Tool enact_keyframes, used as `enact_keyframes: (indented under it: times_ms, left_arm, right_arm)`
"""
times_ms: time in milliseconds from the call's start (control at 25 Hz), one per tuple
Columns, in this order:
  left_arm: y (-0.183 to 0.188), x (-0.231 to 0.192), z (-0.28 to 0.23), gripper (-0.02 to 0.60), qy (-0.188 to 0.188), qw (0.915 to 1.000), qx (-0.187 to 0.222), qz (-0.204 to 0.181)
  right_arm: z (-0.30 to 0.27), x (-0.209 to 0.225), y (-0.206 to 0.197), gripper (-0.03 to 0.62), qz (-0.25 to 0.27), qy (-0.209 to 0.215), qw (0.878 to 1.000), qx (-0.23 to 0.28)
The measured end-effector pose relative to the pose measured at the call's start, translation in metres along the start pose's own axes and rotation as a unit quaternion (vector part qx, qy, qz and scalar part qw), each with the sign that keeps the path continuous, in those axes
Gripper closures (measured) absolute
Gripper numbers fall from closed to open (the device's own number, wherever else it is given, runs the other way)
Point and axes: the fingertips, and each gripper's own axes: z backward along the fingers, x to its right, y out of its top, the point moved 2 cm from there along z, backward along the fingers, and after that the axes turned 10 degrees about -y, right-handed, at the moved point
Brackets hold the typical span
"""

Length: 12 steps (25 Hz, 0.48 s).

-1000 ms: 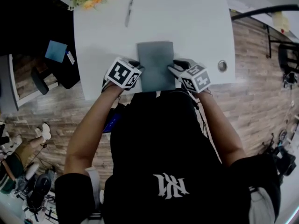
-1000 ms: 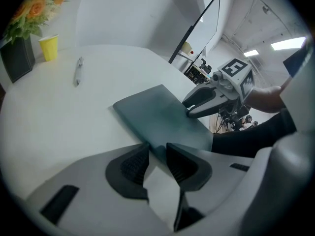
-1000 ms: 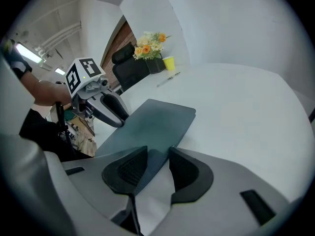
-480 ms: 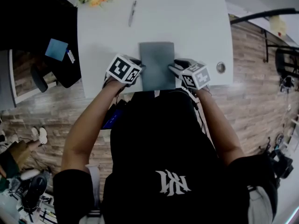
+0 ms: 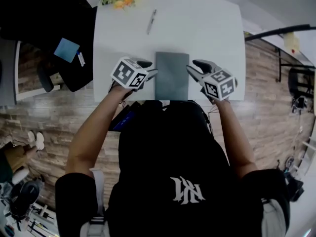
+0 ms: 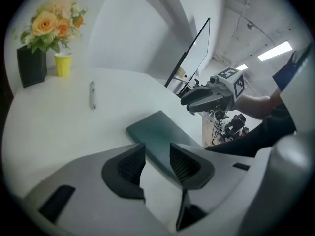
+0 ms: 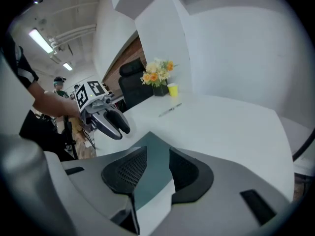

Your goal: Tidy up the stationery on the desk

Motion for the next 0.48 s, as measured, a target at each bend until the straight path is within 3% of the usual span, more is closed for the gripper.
enact_keyframes:
  times_ms: [240, 480]
  left_arm:
    - [0.049, 0.021, 0.045, 0.457, 0.002, 0.9938, 0.106, -0.035]
    - [0.099, 0.045, 0.093, 0.517, 0.004, 0.9724, 0.214, -0.093]
  right_arm:
    - [0.025, -0.014, 0.069, 0.436, 0.061, 0.009, 0.994, 0.091]
    - [0.054, -0.032, 0.138, 0.522, 0.115, 0.014, 0.977, 0.180]
